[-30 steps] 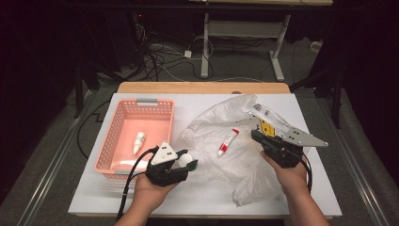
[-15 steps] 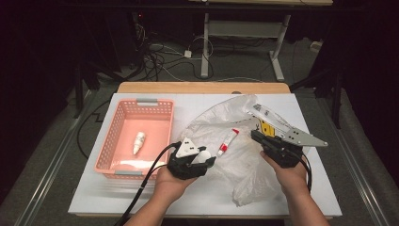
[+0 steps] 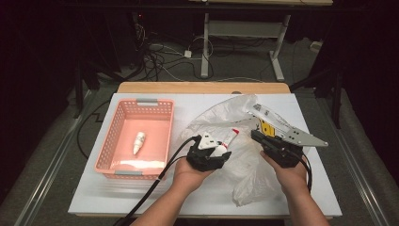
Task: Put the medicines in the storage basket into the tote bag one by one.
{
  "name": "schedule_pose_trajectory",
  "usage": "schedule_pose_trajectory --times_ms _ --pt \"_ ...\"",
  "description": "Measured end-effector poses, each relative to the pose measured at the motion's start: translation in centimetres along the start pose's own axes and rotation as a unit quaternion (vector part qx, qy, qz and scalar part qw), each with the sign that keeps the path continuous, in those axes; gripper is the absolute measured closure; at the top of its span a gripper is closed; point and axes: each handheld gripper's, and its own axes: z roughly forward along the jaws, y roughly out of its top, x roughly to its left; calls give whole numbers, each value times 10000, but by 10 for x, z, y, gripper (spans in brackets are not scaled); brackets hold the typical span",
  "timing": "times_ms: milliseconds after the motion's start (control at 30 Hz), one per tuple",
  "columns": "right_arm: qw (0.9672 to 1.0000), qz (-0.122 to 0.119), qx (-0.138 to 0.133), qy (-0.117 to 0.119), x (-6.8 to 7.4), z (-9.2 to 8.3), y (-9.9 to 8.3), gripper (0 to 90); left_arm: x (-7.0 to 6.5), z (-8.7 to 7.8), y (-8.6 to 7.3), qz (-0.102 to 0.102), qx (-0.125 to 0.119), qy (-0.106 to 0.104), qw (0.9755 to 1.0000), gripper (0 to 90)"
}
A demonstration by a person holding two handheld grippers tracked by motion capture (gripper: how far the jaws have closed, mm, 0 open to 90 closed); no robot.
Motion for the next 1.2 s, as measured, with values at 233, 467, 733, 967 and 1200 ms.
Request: schedule_pose_trajectory --times_ms 233,467,733,967,1200 --pt "10000 1 -10 11 0 1 0 900 0 20 4 -13 2 21 10000 486" --pt "10000 23 -30 23 0 2 1 900 -2 41 7 20 46 98 9999 485" --pt "10000 68 -66 -9 -3 0 1 900 -2 58 17 49 57 163 9998 485" --pt "10000 65 -64 -5 -4 -1 1 900 -1 73 13 8 131 212 9997 485" --pt "10000 68 -70 9 -4 -1 1 900 3 80 10 -142 106 201 9996 482"
